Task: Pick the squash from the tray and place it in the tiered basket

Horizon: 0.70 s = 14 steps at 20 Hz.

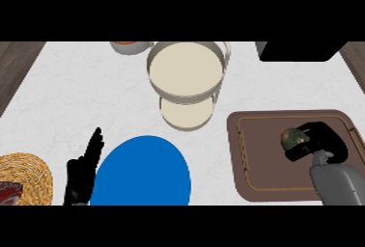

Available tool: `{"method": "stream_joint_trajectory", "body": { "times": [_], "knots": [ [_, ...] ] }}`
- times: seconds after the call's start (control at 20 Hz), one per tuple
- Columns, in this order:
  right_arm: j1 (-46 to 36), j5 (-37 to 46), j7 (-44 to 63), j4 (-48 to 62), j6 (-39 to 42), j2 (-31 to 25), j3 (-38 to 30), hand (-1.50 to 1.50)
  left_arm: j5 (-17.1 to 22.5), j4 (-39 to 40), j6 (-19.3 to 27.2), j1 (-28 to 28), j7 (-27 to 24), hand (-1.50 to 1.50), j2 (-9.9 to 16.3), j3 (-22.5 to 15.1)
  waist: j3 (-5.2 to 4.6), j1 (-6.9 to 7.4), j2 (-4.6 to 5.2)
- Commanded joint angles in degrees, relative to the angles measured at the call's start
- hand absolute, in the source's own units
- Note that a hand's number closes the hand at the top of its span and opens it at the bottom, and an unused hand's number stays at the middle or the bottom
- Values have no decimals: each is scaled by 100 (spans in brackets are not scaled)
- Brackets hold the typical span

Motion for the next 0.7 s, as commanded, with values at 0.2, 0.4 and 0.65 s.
{"method": "stream_joint_trajectory", "body": {
  "times": [0.2,0.4,0.65],
  "knots": [
    [-97,768,-794,739,-616,12,458,150,-86,-96,-100,121,25,0,-48,37,6,18,11],
    [-161,1052,-1207,697,-733,-53,774,150,-81,600,-79,-464,-144,0,-183,230,3,-13,19],
    [-73,1189,-2350,-100,27,108,2216,150,-94,60,-121,-138,84,0,-40,117,3,74,-18]
  ]
}}
